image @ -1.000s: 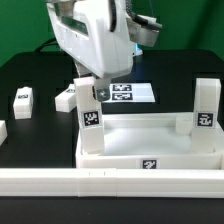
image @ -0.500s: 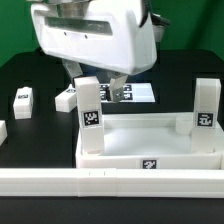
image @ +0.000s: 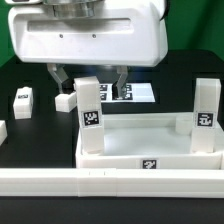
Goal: Assemble desk
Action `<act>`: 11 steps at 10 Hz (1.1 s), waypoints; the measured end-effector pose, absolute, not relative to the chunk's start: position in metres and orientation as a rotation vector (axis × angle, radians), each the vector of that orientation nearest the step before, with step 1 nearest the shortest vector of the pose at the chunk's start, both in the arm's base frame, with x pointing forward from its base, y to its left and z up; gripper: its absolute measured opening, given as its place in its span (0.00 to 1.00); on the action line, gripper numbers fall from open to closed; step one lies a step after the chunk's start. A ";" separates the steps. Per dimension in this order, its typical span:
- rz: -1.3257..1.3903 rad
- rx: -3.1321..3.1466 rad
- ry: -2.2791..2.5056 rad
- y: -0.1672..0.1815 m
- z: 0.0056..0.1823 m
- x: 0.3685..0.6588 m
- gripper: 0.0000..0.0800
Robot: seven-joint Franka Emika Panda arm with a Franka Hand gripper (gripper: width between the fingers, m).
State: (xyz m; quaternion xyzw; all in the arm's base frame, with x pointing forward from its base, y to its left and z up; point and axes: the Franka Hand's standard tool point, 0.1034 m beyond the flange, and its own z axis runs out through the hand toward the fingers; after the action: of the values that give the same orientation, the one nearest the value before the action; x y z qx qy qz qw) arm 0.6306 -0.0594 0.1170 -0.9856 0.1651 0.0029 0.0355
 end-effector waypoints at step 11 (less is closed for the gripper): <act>-0.042 -3.088 -0.041 -0.063 0.114 0.633 0.36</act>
Offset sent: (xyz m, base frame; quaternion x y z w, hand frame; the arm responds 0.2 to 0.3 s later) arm 0.0004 -0.0046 -0.0026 -0.0168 0.0182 -0.2079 0.9778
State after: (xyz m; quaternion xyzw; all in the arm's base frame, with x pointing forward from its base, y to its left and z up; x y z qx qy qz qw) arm 0.6332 -0.0631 0.1143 -0.9995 -0.0134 -0.0137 0.0266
